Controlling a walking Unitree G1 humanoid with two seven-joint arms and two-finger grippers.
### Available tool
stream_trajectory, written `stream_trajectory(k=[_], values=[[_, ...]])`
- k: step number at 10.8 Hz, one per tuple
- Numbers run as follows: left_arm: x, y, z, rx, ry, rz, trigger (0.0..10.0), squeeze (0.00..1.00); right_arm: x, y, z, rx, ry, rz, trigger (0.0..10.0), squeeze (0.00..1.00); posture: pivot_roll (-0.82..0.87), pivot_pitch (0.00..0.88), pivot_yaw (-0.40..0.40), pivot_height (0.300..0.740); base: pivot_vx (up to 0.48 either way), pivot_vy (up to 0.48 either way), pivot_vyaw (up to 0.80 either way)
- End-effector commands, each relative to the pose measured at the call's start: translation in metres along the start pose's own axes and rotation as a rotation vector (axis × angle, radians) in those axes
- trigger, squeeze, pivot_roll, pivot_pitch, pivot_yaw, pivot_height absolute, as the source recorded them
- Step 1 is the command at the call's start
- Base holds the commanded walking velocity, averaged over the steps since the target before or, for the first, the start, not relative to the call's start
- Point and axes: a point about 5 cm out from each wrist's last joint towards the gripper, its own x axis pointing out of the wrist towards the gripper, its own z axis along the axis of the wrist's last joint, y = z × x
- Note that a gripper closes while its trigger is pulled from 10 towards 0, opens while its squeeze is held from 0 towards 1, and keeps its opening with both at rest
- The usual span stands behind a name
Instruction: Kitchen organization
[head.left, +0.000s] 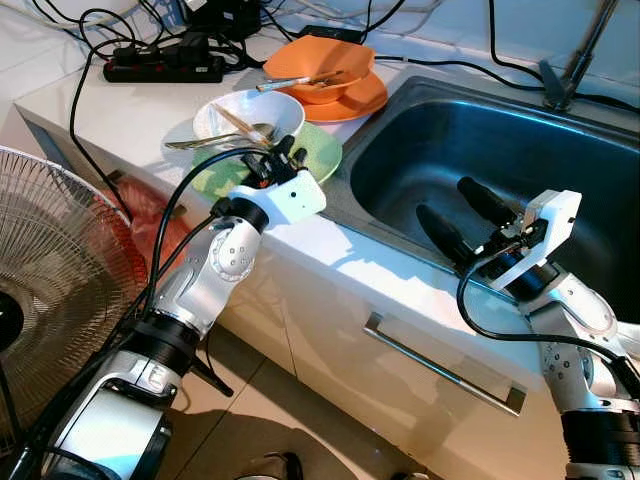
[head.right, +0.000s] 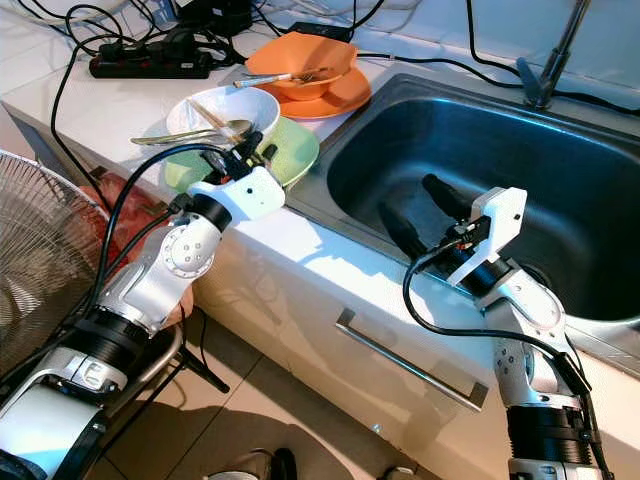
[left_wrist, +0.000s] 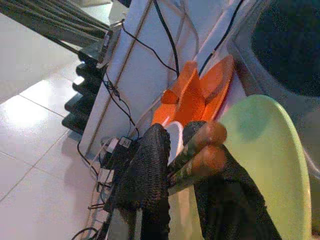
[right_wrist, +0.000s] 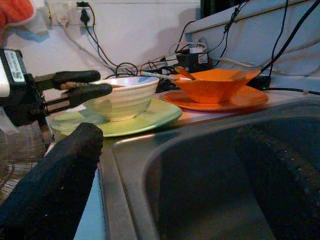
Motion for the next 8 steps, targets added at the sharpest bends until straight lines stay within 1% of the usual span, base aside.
stream_trajectory(k=[1,5,7,8], values=[[0.005,0.007,0.007,0.020,-0.032,0.026,0.0,0.00,0.000,0.003,-0.008,0.028,0.009,-0.002,10.0,0.00,0.02,0.104,0.091,0.740,0.000,0.000,0.00],[0.005,0.011,0.008,0.037,-0.042,0.046,0.0,0.00,0.001,0.003,-0.008,0.030,0.008,-0.001,10.0,0.00,0.02,0.105,0.090,0.740,0.000,0.000,0.00],[0.008,0.020,0.017,0.071,-0.074,0.076,0.0,0.00,0.002,0.003,-0.009,0.032,0.009,0.001,10.0,0.00,0.03,0.104,0.088,0.740,0.000,0.000,0.00],[0.010,0.030,0.026,0.062,-0.107,0.125,10.0,0.00,0.002,0.003,-0.009,0.033,0.008,0.001,10.0,0.00,0.03,0.104,0.088,0.740,0.000,0.000,0.00]])
